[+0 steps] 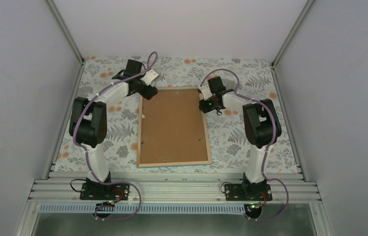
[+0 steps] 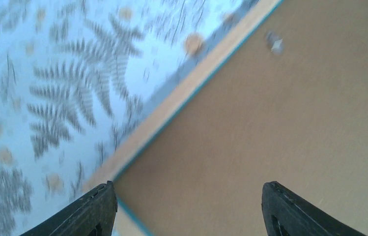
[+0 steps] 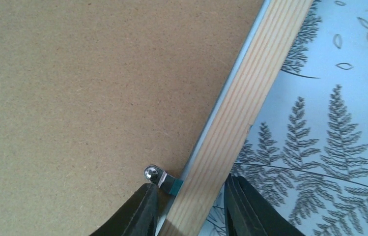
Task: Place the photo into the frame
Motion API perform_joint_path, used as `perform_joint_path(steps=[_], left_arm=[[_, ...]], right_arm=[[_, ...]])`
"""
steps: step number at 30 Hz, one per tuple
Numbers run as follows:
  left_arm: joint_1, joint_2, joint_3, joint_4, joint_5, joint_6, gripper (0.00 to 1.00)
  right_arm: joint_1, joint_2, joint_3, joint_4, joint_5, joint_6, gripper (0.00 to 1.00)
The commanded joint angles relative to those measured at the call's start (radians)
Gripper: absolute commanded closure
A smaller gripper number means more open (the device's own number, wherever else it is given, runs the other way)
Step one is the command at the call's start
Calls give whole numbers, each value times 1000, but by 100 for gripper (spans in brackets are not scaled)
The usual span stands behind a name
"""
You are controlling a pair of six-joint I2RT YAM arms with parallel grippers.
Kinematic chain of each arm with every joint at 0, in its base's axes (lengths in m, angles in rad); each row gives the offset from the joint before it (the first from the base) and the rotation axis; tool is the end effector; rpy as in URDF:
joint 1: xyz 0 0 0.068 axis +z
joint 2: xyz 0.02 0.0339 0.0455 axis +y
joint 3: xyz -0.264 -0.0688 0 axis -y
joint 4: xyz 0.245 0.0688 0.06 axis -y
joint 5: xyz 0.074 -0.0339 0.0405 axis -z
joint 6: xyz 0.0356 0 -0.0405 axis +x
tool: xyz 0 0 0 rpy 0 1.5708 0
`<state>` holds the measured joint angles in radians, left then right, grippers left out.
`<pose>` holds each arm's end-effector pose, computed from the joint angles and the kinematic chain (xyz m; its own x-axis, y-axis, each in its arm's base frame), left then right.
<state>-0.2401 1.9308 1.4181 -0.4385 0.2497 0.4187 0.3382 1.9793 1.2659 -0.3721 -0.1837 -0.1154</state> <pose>0.4048 -0.1082 0.2044 -0.5721 0.5457 -0.6123 0.6594 0.7500 0.0523 0.3754 0.1389 0.1444 -0.7821 -0.3951 -0.4820 -0.5000 0.8594 0.1068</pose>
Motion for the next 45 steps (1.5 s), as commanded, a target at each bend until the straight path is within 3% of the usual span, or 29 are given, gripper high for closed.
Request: perform_joint_path(steps=[1, 8, 19, 27, 34, 45], left_arm=[[-72, 65, 101, 23, 28, 26, 26], [-164, 244, 319, -32, 21, 14, 24], [-179, 486, 621, -176, 36, 4, 24], [-180, 530, 633, -200, -20, 50, 28], [-177, 523, 600, -181, -82, 96, 41], [-172, 566, 653, -212, -41, 78, 70]], right_arm=[[27, 11, -36, -82, -41, -20, 65], [27, 7, -46, -74, -50, -16, 64], [24, 2, -62, -64, -61, -20, 64], [19, 7, -61, -64, -62, -20, 65], [18, 7, -63, -61, -49, -23, 66], [16, 5, -66, -60, -63, -30, 67]])
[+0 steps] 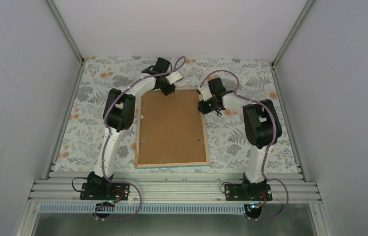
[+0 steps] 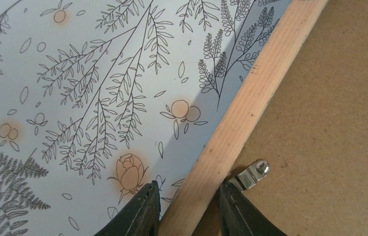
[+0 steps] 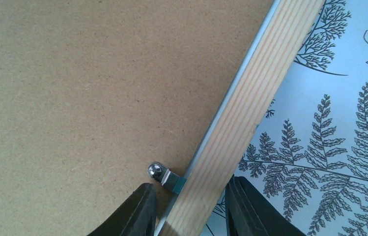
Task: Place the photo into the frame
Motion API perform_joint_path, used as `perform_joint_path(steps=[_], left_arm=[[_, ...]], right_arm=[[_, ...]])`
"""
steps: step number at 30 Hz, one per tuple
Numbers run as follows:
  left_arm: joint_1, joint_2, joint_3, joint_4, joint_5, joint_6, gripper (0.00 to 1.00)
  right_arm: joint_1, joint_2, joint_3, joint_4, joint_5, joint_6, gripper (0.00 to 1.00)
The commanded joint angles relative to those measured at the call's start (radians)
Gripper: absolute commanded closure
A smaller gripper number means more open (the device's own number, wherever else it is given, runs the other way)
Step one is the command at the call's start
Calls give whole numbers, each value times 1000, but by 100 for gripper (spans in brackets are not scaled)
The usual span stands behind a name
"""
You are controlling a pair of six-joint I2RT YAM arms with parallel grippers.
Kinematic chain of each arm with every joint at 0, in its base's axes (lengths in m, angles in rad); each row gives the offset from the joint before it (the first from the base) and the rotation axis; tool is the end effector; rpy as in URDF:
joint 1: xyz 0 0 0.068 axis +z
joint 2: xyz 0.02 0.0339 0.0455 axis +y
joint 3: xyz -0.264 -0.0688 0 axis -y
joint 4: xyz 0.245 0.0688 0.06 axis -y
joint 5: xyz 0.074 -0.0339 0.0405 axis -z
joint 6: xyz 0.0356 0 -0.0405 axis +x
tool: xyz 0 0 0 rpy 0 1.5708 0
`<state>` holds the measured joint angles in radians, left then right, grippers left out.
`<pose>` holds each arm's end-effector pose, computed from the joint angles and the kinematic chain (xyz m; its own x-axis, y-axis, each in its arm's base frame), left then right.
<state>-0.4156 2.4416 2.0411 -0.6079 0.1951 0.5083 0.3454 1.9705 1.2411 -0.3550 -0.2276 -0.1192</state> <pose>0.4812 -0.2199 0.1512 -0.4373 0.7149 -0.5456 0.8053 0.5814 0.1162 0.3701 0.1417 0.1421 -0.7749 -0.4019 -0.4878 -0.5250 0.8391 0.1425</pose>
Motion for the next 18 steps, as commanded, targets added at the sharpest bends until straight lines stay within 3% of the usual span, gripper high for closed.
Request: perform_joint_path(steps=[1, 18], left_arm=[[3, 57, 32, -43, 17, -14, 70], [-8, 54, 18, -30, 24, -15, 70]], right_arm=[[9, 13, -42, -76, -20, -27, 67], [9, 23, -20, -71, -19, -34, 67]])
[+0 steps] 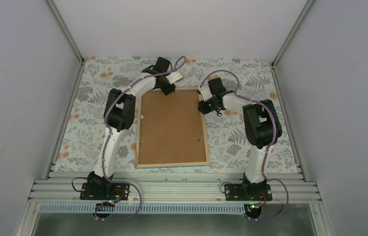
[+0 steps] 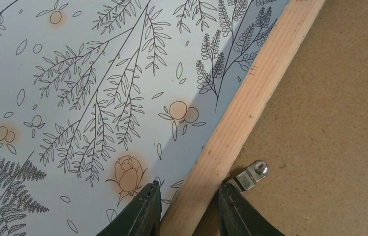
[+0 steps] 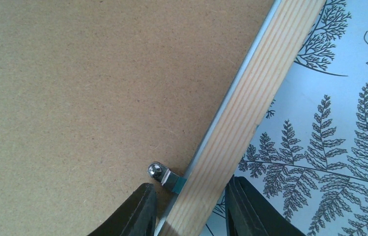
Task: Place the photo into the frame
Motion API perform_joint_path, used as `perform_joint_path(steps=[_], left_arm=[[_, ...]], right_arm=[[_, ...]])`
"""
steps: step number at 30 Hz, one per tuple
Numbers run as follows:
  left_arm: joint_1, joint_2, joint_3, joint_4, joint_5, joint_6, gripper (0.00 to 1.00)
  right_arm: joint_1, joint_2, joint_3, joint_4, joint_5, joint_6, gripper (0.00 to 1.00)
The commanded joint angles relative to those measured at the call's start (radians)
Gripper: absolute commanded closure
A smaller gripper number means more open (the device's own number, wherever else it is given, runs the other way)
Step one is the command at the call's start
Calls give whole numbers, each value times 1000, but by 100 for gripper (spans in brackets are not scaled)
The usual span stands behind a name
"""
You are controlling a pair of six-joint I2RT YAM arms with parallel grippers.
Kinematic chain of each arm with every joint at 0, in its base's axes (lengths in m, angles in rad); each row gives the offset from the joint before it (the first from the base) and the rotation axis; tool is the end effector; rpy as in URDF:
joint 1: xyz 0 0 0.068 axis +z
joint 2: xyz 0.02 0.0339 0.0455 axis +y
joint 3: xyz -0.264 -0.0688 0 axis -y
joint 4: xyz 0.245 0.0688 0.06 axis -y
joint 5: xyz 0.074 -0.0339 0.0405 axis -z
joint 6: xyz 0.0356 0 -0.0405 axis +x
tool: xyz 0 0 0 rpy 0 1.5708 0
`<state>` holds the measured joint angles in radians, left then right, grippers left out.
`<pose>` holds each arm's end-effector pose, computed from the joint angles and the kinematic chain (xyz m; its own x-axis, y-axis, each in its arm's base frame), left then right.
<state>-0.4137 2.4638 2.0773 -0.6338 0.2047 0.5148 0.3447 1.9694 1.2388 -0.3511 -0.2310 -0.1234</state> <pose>0.4843 -0.2205 0.1495 -0.4375 0.7186 -0.5406 0.8116 0.5744 0.1068 0.3700 0.1415 0.1421 -0.7716 -0.4043 -0.4911 -0.5292 0.8364 0.1427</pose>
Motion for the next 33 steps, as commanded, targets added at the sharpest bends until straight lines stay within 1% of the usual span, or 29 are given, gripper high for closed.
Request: perform_joint_path(steps=[1, 6, 11, 14, 16, 18, 21, 22, 24, 25, 29, 33], left_arm=[[-4, 33, -10, -7, 24, -32, 70], [22, 23, 6, -46, 67, -42, 70], [74, -36, -79, -48, 119, -61, 70], [99, -87, -163, -32, 145, -61, 70], [107, -119, -223, -17, 160, -55, 70], [109, -151, -291, 3, 185, -55, 70], [108, -187, -384, 26, 229, -84, 70], [107, -196, -408, 33, 252, -96, 70], [107, -216, -458, 51, 274, -123, 70], [108, -225, -482, 61, 277, -136, 70], [107, -254, -552, 92, 270, -164, 71], [107, -268, -584, 104, 283, -183, 72]], right_arm=[[8, 25, -14, -76, -9, -32, 67], [-24, 54, 38, -91, 2, -52, 68], [-67, 82, 109, -110, 23, -92, 71], [-87, 92, 140, -122, 28, -111, 71], [-93, 90, 150, -126, 13, -118, 68], [-96, 80, 150, -124, -4, -128, 63], [-95, 48, 159, -105, -37, -113, 58], [-93, 33, 160, -89, -47, -104, 56], [-83, -1, 157, -51, -71, -91, 47], [-76, -16, 154, -33, -80, -89, 45], [-21, -42, 154, 25, -87, -93, 46], [48, 7, 213, 31, -71, -83, 48]])
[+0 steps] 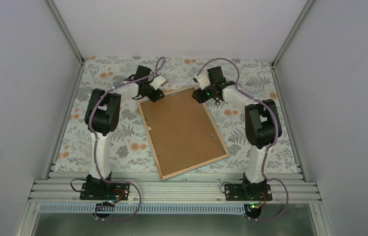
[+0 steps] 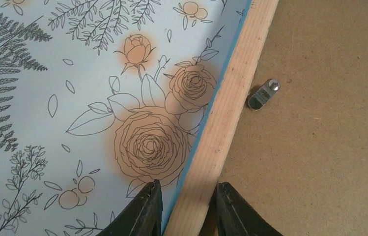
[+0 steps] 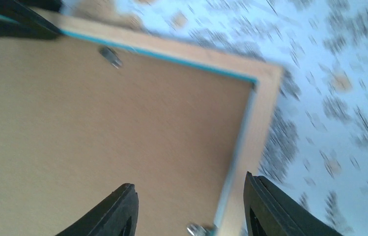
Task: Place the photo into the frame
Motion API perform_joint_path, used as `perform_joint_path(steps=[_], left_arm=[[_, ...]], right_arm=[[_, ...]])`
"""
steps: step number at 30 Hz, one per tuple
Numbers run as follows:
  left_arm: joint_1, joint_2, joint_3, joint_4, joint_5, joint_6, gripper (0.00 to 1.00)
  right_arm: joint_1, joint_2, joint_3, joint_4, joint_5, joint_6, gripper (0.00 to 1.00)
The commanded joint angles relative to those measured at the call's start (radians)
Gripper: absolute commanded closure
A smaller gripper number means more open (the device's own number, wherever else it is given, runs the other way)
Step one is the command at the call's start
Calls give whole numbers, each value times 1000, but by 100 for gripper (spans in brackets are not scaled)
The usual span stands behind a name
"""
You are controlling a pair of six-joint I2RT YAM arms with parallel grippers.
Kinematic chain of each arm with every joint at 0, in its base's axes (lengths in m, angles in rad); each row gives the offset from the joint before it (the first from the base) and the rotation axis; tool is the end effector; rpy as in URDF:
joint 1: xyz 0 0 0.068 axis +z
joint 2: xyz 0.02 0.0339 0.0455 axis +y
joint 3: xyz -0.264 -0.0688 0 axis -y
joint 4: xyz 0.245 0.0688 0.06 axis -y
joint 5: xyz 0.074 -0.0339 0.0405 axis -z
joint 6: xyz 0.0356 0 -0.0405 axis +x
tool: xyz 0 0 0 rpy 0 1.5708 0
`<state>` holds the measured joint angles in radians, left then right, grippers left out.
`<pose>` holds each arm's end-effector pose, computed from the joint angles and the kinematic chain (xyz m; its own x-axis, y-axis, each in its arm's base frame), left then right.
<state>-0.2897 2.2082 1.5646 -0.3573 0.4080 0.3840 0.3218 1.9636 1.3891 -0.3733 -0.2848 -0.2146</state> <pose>0.4432 -0.1468 0.1368 -0.5730 0.5296 -0.6254 0.7356 0.6688 -0.1076 0.3976 0.1431 0.1868 -0.6550 -0.4338 -0.6187 -0.6126 0.7842 0.0987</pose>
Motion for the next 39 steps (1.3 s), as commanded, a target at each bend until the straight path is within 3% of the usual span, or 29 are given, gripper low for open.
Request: perform_joint_path(steps=[1, 14, 26, 39], left_arm=[[-18, -13, -73, -172, 84, -55, 73], [-22, 6, -78, -167, 81, -56, 73], [-22, 15, -76, -169, 85, -48, 76], [-25, 22, -72, -169, 83, -42, 77]], right_arm=[[87, 31, 80, 52, -9, 15, 48], [218, 241, 246, 132, 250, -14, 30], [231, 320, 252, 251, 318, -81, 30], [247, 388, 291, 260, 377, -129, 34]])
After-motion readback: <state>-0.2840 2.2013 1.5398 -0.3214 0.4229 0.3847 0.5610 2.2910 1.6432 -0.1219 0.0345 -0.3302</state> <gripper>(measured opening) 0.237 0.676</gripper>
